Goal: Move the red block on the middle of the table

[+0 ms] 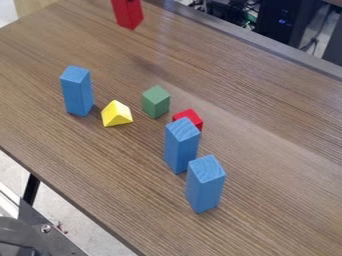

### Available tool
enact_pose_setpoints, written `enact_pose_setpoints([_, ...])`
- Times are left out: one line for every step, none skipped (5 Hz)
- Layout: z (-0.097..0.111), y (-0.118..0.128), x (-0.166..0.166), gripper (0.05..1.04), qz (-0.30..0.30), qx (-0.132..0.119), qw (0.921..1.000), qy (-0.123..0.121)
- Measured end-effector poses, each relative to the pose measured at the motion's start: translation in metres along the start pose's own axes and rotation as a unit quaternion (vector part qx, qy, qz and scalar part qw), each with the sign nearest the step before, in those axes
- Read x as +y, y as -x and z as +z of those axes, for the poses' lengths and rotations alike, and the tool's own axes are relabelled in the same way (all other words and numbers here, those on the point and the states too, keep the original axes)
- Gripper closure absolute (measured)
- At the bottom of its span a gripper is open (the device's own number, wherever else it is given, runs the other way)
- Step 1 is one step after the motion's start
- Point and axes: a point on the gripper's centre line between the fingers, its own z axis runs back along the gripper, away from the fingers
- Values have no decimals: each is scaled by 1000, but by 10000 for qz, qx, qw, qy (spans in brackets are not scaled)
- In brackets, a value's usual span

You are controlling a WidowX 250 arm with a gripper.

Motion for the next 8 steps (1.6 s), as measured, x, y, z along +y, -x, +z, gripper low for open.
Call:
enact_pose_setpoints([-33,4,-9,528,-327,318,9990,39])
enact_pose_setpoints([-44,1,-8,528,-446,454,9980,56])
enact_pose_setpoints([-55,6,-9,528,-459,594,9971,101])
enact_pose_setpoints([-57,3,-7,528,-453,528,9976,19])
enact_pose_setpoints([-59,3,-6,478,-453,499,9977,-12])
enact_pose_setpoints([-61,7,-7,175,-457,566,9974,8])
enact_pose_setpoints([-62,10,-9,80,-425,577,9974,80])
enact_pose_setpoints([-43,4,-7,84,-319,361,9987,145])
